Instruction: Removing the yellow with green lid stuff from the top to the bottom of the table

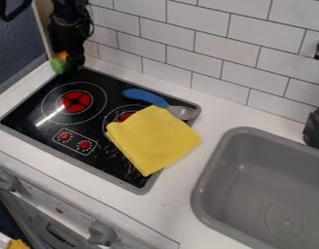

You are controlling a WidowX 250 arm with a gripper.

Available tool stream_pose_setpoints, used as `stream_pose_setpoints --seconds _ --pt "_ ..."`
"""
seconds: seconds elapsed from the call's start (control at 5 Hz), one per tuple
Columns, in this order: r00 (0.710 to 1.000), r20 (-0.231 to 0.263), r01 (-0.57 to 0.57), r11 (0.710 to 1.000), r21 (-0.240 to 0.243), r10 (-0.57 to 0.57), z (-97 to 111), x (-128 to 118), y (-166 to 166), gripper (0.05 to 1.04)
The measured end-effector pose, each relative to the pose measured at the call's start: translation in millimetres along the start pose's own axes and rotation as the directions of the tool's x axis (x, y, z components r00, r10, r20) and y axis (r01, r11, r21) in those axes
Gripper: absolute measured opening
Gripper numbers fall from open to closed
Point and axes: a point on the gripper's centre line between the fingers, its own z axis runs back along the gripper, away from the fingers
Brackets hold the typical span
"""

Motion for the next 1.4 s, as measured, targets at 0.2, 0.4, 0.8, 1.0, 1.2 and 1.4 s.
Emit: stream_pose_setpoints --seconds 0.2,0.4,0.8,1.0,1.2,1.4 --pt "1.0 -0.005 -0.001 1.0 -0.009 0.001 -4.4 1.6 -0.4 1.001" --pt "1.0 -0.023 -0.012 0.999 -0.033 0.011 -17.5 -1.8 -7.1 0.948" --pt "1.0 -0.026 -0.01 0.999 -0.042 0.009 -19.2 -3.3 -11.0 0.738" --pt "1.0 -0.029 -0.004 0.998 -0.064 0.002 -18.7 -4.3 -15.2 0.738" --pt "1.0 -0.028 0.001 0.988 -0.156 -0.005 -11.3 -13.5 -18.1 0.738" --pt "1.0 -0.014 -0.018 0.977 -0.211 0.015 10.2 -22.9 -14.4 0.738"
